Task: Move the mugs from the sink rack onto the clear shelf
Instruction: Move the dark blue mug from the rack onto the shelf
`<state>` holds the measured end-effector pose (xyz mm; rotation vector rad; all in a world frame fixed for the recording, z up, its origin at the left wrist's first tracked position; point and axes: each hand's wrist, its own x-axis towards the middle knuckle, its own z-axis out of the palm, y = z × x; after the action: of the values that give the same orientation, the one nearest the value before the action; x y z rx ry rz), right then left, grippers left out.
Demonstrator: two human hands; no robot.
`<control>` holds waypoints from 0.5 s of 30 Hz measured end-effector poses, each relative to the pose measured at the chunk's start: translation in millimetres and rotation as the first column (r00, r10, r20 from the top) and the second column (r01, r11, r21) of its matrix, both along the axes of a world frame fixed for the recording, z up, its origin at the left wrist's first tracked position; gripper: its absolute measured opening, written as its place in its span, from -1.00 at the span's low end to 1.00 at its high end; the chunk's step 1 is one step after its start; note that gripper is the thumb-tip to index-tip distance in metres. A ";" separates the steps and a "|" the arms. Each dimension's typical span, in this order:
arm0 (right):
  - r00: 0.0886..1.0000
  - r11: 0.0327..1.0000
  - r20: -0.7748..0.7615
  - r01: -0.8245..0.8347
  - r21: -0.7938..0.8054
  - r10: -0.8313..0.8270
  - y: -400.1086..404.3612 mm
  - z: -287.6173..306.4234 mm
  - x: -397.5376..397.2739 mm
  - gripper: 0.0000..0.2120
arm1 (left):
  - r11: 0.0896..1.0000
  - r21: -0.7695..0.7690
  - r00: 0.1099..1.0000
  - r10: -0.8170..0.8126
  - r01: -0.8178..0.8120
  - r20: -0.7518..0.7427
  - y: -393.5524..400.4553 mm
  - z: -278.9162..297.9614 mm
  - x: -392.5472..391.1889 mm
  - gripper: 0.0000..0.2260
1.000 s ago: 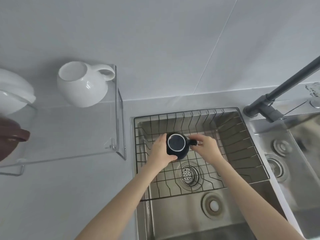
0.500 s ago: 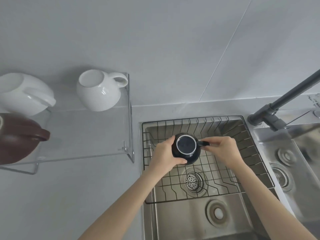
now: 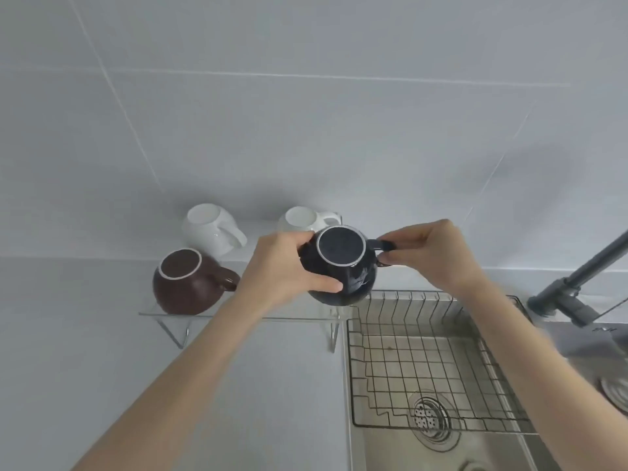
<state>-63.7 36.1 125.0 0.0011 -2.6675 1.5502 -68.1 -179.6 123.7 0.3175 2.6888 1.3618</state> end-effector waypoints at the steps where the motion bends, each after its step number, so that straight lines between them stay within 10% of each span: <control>1: 1.000 1.000 0.007 -0.012 -0.004 0.012 -11.5 -2.0 -3.2 -0.79 | 1.000 -0.012 1.000 0.007 -0.007 0.011 -11.2 0.2 -2.4 -0.47; 15: 0.989 0.997 0.127 0.079 0.008 -0.079 -69.4 -44.9 -11.6 -0.77 | 0.993 -0.044 0.980 -0.103 0.112 0.170 -64.2 -38.1 -37.4 -0.51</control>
<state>-75.2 -33.3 80.0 -0.2079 -2.7274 1.5736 -105.5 -243.8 85.7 0.3231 2.5265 1.2259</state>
